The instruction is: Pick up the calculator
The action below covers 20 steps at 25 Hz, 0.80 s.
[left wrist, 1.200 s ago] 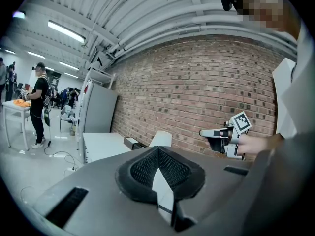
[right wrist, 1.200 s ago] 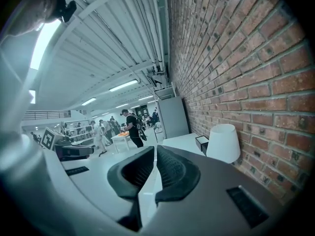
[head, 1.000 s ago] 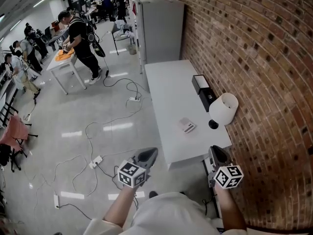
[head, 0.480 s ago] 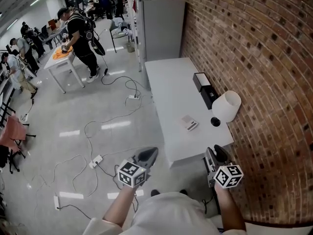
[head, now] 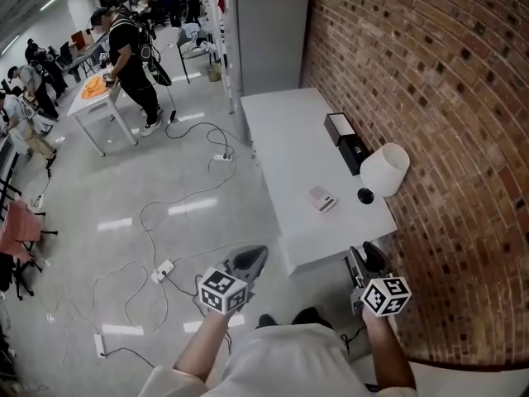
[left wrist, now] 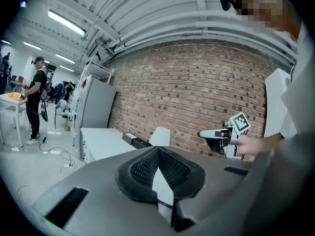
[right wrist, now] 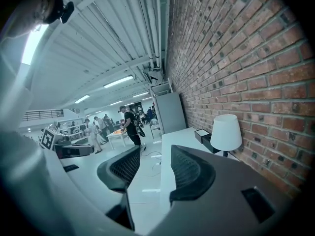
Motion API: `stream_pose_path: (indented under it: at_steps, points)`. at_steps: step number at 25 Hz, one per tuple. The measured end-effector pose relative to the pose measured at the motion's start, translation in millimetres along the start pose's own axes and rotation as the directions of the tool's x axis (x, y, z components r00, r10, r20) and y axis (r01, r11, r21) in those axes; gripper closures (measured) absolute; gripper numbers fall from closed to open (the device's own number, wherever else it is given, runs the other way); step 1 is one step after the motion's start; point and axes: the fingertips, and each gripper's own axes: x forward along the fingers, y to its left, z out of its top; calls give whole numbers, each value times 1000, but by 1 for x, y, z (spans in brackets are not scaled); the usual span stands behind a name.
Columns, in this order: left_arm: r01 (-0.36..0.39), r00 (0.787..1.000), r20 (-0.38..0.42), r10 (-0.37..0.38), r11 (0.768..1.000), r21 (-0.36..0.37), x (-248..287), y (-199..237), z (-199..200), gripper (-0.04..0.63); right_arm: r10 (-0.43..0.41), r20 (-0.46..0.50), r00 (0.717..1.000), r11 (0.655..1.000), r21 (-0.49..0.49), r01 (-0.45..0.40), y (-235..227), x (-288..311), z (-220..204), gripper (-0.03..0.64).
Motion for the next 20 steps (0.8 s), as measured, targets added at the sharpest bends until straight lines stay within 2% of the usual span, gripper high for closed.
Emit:
stream_pose_path:
  at_steps: [9, 20]
  points:
    - [-2, 1000, -26, 1, 999, -33, 18, 13, -8, 581, -13, -34, 999, 1000, 12, 13, -15, 18, -7, 397]
    - [-29, 997, -73, 26, 999, -28, 88, 46, 0, 581, 19, -86, 996, 999, 41, -16, -68, 87, -10, 388]
